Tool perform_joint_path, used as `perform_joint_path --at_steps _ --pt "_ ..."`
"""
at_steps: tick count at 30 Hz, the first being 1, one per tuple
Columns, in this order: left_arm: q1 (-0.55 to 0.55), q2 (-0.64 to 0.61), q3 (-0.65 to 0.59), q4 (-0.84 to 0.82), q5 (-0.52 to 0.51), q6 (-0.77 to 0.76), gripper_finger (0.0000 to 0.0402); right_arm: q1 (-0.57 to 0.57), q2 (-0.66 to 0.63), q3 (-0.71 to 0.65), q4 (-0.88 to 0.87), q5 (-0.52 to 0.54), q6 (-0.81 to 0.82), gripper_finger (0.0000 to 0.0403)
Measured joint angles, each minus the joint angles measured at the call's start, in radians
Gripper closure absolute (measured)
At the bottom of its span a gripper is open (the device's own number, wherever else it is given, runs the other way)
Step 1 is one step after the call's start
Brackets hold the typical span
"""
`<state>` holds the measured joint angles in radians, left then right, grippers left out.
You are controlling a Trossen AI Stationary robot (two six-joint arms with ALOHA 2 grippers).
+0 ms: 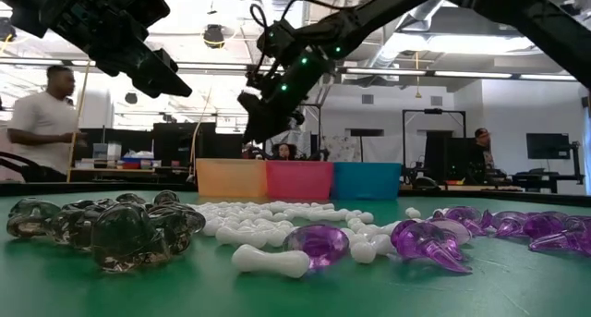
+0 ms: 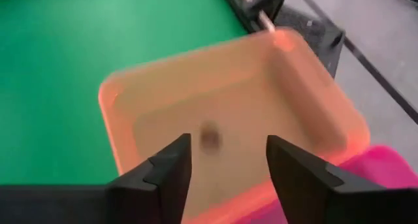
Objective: Sort Halloween decoration
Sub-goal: Put the transparent black skull toy into the orange bin, then put the white bone toy into the blue bin
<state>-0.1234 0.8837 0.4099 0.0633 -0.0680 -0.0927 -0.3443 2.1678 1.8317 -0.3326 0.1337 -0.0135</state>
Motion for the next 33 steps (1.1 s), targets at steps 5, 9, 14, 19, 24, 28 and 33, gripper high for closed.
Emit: perform_joint_path --at_steps 5,9,14,19,24,28,33 --pt "0.0 0.0 0.0 -0.002 0.0 -0.006 0.0223 0.013 -0.116 0.0 -0.129 -0.001 -0.09 0.0181" --pt "0.0 0.0 0.0 -0.001 0.0 -0.006 0.0223 0.045 -0.268 0.001 -0.353 -0.003 -0.137 0.0193" --pt "-0.001 0.0 0.0 0.001 0.004 -0.009 0.0223 0.132 -0.453 0.0 -0.617 -0.005 -0.092 0.0202" --pt "-0.001 0.0 0.0 0.003 0.004 -0.014 0.0223 0.282 -0.604 -0.037 -0.826 -0.003 0.1 0.0208" --pt "-0.001 0.0 0.0 0.003 0.004 -0.024 0.0223 0.492 -0.72 -0.191 -0.918 0.146 0.435 0.0212" --pt "-0.001 0.0 0.0 0.003 0.005 -0.024 0.0223 0.66 -0.776 -0.376 -0.914 0.235 0.736 0.0212" --pt "-0.001 0.0 0.0 0.003 0.006 -0.007 0.0223 0.81 -0.779 -0.603 -0.75 0.316 0.839 0.0212"
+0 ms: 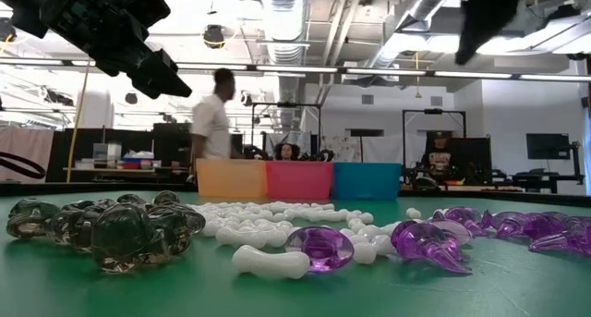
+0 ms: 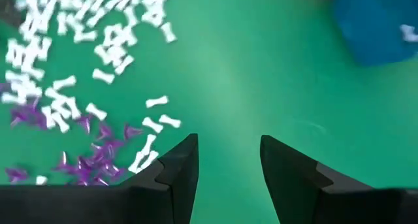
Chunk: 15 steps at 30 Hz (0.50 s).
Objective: Sort Halloween decoration
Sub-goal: Put the white bone toy into the blue bin
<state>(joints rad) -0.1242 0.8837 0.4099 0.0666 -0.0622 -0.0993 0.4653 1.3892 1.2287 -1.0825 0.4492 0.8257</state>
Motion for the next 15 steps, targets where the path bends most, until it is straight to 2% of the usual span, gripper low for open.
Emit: perform_joint_path --at_steps 6,12,15 --pt "0.0 0.0 0.0 0.0 0.0 0.0 0.0223 0.06 0.004 -0.259 0.478 0.027 -0.098 0.0212" --pt "0.0 0.0 0.0 0.015 -0.004 -0.001 0.0223 0.045 0.004 -0.457 0.747 0.02 -0.171 0.0212" --pt "0.0 0.0 0.0 0.026 -0.005 -0.001 0.0223 0.038 0.004 -0.535 0.879 -0.016 -0.237 0.0212"
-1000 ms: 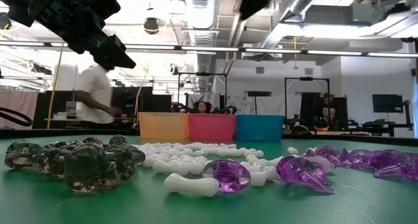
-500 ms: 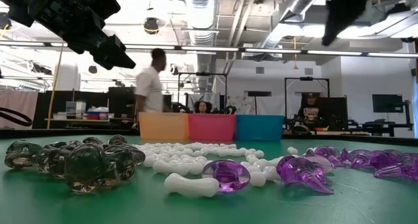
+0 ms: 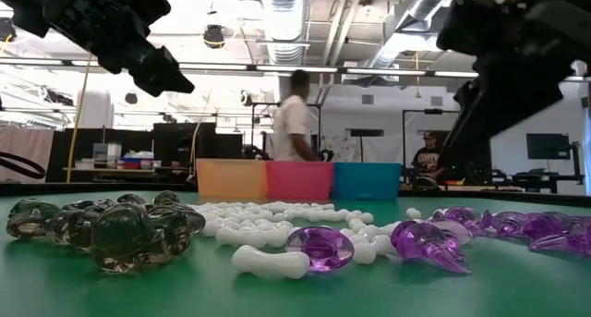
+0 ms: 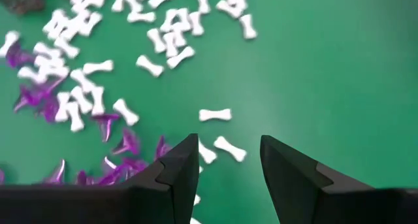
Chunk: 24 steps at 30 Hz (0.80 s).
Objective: Sort Halloween decoration
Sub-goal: Put the white bone toy into the blue bin
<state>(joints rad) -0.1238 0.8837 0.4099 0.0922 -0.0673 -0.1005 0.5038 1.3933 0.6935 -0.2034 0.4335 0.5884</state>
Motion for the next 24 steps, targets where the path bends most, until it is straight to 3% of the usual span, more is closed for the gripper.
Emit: perform_joint_path --at_steps 9,24 --pt "0.0 0.0 0.0 0.048 -0.06 -0.027 0.0223 -0.056 0.0 -0.179 0.32 -0.039 -0.17 0.0212" --pt "0.0 0.0 0.0 0.049 -0.182 -0.072 0.0223 -0.105 0.002 -0.348 0.614 -0.092 -0.317 0.0212"
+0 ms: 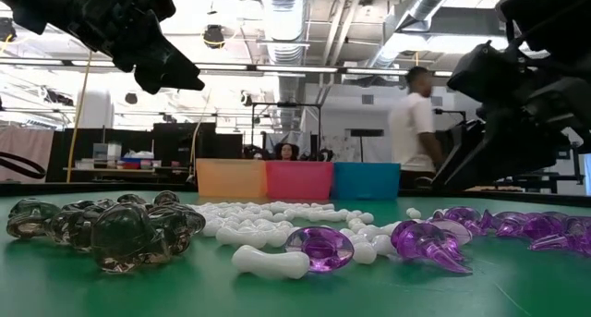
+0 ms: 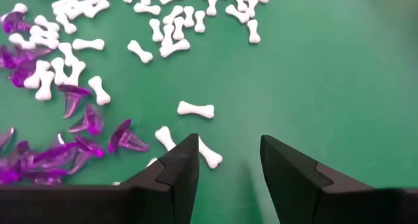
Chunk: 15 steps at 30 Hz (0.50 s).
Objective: Sort Halloween decoration
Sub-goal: Put the white bone toy into the blue bin
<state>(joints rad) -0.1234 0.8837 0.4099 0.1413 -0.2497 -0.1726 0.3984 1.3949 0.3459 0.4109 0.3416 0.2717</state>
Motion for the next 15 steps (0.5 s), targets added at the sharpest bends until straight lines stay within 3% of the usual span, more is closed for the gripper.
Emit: perform_joint_path --at_steps 15 --pt "0.001 0.0 0.0 0.0 -0.054 -0.033 0.0223 -0.049 0.0 -0.029 0.097 -0.101 -0.125 0.0212"
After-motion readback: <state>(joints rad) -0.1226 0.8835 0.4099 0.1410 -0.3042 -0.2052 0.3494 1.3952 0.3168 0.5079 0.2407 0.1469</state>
